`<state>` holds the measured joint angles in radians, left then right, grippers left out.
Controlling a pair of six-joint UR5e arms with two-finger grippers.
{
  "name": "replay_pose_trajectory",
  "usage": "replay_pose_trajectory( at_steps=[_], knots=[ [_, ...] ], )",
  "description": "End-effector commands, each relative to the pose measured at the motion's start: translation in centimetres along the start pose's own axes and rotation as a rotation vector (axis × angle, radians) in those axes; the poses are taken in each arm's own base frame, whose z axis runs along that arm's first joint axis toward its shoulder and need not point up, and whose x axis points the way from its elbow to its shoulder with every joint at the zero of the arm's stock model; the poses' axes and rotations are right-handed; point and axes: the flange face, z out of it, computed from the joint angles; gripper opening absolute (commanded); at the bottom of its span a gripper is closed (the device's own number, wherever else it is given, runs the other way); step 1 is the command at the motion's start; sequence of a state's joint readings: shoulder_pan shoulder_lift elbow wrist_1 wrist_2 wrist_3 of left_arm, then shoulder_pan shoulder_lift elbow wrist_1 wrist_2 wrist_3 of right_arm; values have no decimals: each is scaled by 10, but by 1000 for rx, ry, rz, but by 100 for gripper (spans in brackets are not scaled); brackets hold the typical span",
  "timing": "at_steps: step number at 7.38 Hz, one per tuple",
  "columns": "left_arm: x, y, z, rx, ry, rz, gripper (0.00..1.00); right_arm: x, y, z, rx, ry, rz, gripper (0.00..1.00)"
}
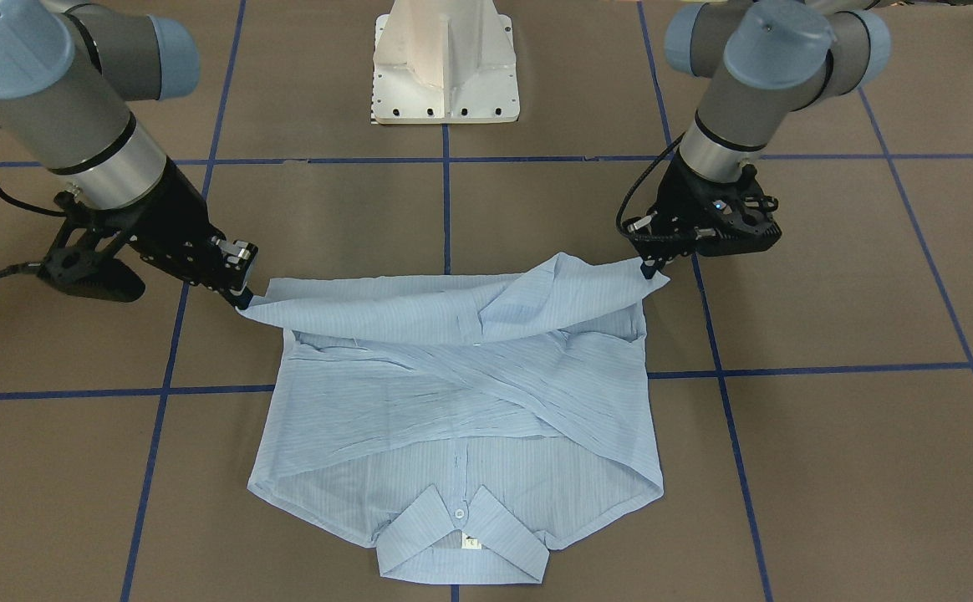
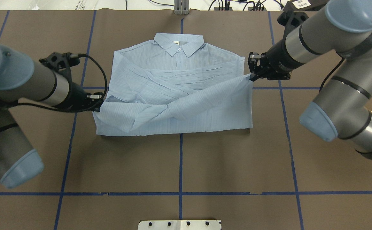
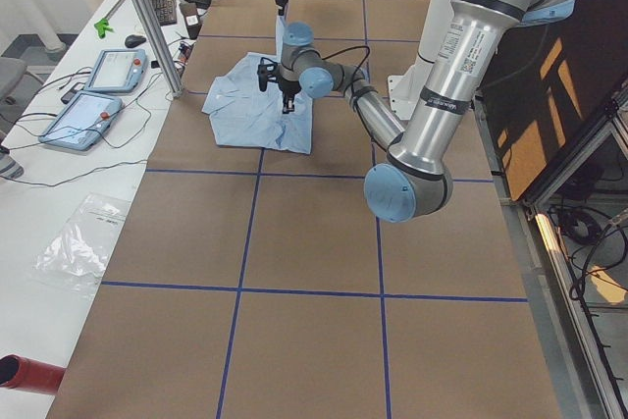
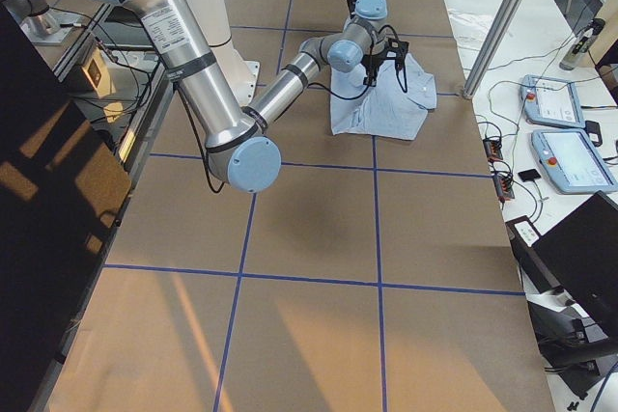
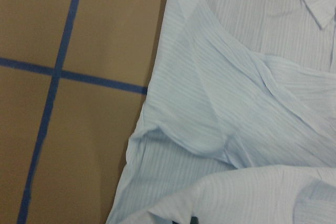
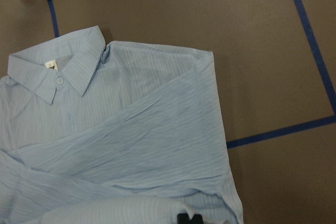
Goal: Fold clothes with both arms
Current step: 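Lift both hem corners and carry them toward the collar with both grippers, then lay the hem down near the collar and open both grippers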
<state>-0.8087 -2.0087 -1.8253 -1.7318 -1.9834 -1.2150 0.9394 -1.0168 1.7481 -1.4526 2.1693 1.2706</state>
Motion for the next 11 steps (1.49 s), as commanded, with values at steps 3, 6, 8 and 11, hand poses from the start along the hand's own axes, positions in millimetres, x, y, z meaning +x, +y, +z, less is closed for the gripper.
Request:
replay_pose_trajectory(
  at_steps=[3, 6, 8, 11],
  knots=[
    [14, -81, 65, 62, 43, 22, 0, -32, -75, 52, -23, 76, -21, 0],
    [8, -88, 83, 62, 42, 21, 0, -31, -98, 88, -24, 72, -27, 0],
    [0, -96, 88, 67, 36, 16, 0, -42, -110, 98, -30, 92, -22, 0],
    [-2, -102, 90, 74, 37, 8, 98, -39, -112, 107, -21, 82, -42, 91]
  ],
)
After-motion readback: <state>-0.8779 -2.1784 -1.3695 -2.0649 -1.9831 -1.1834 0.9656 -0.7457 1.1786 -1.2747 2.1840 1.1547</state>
